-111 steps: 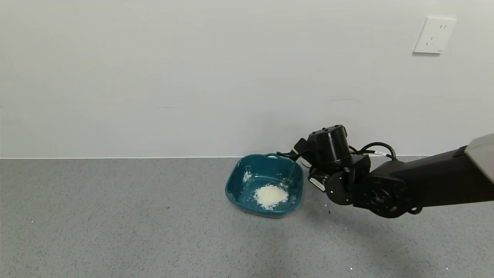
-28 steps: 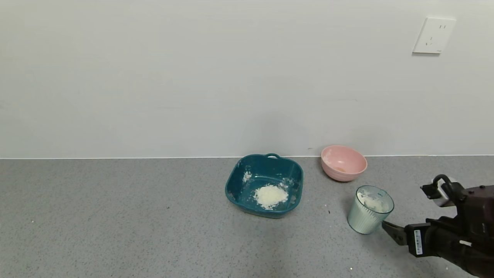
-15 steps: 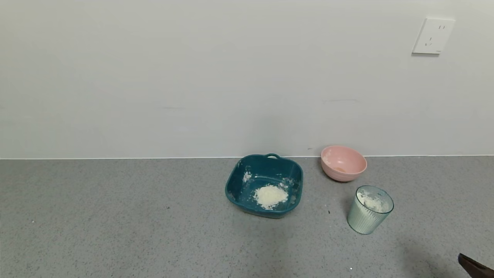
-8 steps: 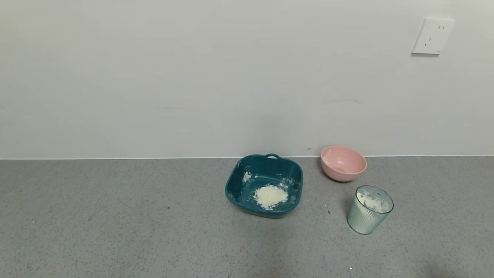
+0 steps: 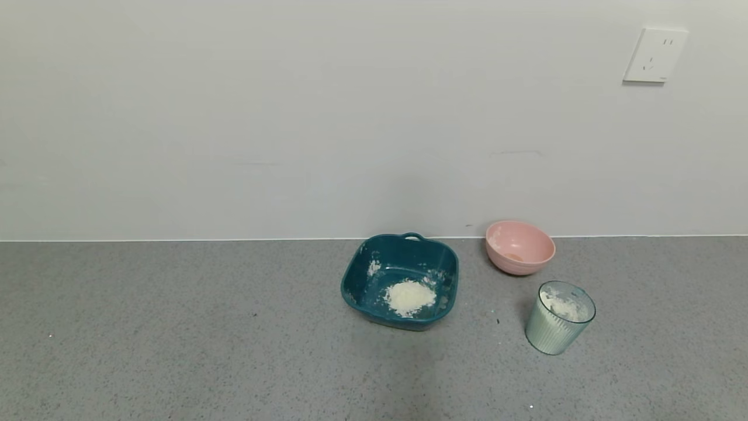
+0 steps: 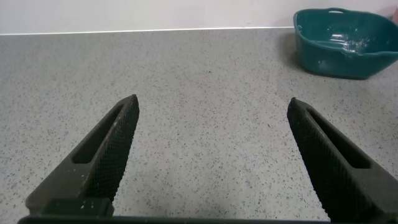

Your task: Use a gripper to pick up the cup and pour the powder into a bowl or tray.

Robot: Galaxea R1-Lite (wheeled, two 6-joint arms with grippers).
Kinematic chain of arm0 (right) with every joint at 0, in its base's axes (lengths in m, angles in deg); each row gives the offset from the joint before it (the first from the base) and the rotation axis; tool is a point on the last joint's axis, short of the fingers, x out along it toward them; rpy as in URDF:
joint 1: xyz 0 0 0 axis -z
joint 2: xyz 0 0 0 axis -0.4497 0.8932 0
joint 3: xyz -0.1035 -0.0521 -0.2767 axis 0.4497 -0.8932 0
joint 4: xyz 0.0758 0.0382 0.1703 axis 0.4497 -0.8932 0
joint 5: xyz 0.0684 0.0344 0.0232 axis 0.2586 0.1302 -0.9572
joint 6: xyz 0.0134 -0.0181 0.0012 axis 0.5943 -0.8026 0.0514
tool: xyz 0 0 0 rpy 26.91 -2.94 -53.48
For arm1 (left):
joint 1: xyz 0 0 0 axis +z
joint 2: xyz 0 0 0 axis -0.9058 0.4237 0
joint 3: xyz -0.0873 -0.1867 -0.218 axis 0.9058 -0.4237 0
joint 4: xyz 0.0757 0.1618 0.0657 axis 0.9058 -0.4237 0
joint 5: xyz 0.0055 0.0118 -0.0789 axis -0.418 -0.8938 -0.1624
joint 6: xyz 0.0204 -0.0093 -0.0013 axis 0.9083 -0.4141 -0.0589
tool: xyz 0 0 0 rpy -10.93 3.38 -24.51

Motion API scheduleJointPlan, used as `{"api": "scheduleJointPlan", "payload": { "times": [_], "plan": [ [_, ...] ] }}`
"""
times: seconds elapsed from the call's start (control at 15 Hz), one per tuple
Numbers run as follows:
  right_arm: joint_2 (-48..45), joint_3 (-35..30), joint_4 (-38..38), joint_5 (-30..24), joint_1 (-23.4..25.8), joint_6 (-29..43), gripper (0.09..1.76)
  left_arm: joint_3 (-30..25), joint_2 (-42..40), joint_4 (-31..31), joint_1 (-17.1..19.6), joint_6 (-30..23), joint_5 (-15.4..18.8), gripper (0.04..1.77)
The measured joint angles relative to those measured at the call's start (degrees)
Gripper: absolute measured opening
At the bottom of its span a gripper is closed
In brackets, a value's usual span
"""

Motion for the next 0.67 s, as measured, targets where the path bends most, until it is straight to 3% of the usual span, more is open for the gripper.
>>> {"api": "scheduleJointPlan", "payload": {
  "times": [0.27, 0.47, 0.67],
  "plan": [
    [-6.4, 0.0, -4.4, -0.2, 2.7, -1.0, 1.7, 0.0, 0.0, 0.0, 0.0, 0.0, 0.0, 1.72],
    [-11.7, -0.1, -10.0, -3.5, 5.6, -1.0, 1.7, 0.0, 0.0, 0.0, 0.0, 0.0, 0.0, 1.72],
    [-16.0, -0.7, -10.7, -4.7, 6.1, -0.9, 1.7, 0.0, 0.0, 0.0, 0.0, 0.0, 0.0, 1.72]
  ]
}}
